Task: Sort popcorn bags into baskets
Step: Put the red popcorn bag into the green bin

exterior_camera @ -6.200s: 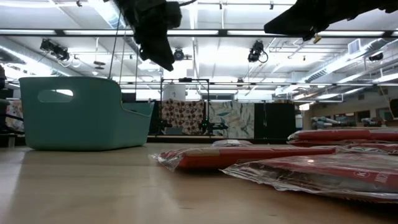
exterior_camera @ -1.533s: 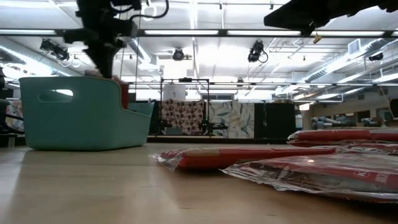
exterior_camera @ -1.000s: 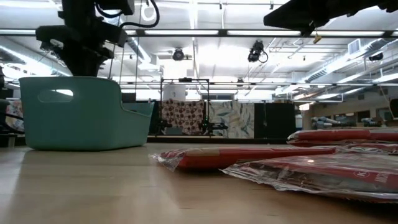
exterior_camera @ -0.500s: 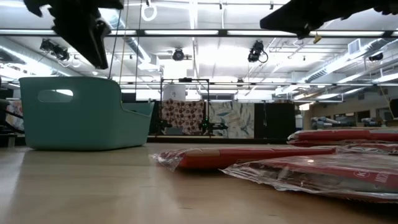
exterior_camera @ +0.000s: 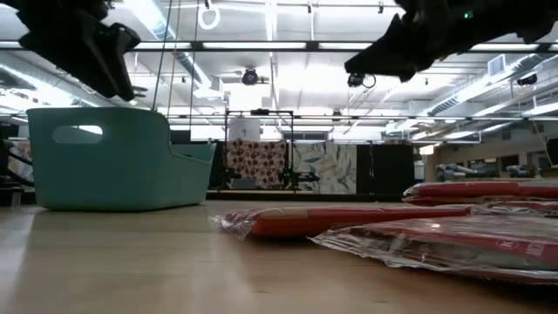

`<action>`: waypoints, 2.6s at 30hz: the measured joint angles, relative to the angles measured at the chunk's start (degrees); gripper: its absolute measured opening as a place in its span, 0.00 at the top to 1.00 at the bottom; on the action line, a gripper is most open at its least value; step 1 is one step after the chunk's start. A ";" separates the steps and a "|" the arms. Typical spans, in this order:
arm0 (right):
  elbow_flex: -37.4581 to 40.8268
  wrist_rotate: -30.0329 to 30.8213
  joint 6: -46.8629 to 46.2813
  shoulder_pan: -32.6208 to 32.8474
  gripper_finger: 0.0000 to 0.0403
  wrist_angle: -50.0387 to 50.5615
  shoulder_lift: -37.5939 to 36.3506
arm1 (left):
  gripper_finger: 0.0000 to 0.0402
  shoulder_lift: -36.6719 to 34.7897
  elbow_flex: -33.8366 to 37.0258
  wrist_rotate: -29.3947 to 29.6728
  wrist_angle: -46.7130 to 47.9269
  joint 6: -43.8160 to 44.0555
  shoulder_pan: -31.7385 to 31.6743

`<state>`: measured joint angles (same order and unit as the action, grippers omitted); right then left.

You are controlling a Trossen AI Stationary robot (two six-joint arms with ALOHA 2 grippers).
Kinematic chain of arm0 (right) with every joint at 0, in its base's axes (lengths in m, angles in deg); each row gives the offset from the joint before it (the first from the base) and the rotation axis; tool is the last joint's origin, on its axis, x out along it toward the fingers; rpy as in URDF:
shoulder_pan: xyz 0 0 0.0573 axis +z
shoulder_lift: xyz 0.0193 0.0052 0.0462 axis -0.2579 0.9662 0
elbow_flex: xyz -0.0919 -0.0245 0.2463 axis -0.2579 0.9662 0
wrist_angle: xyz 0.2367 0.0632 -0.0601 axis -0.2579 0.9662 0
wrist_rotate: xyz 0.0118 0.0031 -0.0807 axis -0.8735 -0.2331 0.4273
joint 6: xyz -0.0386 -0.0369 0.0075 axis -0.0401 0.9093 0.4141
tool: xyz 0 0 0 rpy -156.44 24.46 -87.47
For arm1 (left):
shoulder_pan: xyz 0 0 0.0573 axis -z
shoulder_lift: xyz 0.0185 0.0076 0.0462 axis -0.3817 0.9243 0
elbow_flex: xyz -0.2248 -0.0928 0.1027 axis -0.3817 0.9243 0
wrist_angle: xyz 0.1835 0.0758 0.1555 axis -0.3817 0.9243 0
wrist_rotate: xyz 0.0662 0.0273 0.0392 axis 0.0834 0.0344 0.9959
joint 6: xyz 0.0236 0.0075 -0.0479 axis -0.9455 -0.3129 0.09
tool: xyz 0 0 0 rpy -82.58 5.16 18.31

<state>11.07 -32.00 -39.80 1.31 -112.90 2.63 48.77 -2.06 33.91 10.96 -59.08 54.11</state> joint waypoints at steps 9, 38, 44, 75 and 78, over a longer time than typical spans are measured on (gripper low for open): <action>-11.02 -2.51 -6.06 -0.02 0.87 19.46 8.02 | 0.65 -11.26 9.28 3.86 -10.02 -7.87 -0.48; -28.56 -2.28 -21.63 -2.38 0.58 58.22 20.17 | 0.65 -20.82 33.60 0.37 -65.31 -38.81 -9.13; -28.56 -2.27 -23.18 -2.49 0.54 60.20 21.58 | 0.65 -20.99 34.94 1.57 -69.36 -40.32 -9.13; -29.04 -20.72 -45.74 9.16 0.28 85.66 22.23 | 0.65 -20.93 34.92 1.57 -69.49 -41.70 -11.01; -29.06 -20.05 -48.55 11.07 0.28 85.67 22.23 | 0.65 -20.93 34.92 1.68 -69.53 -41.85 -11.01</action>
<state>-17.98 -52.04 -88.35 12.38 -27.23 24.85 27.84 32.87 35.59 -58.57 -100.93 43.10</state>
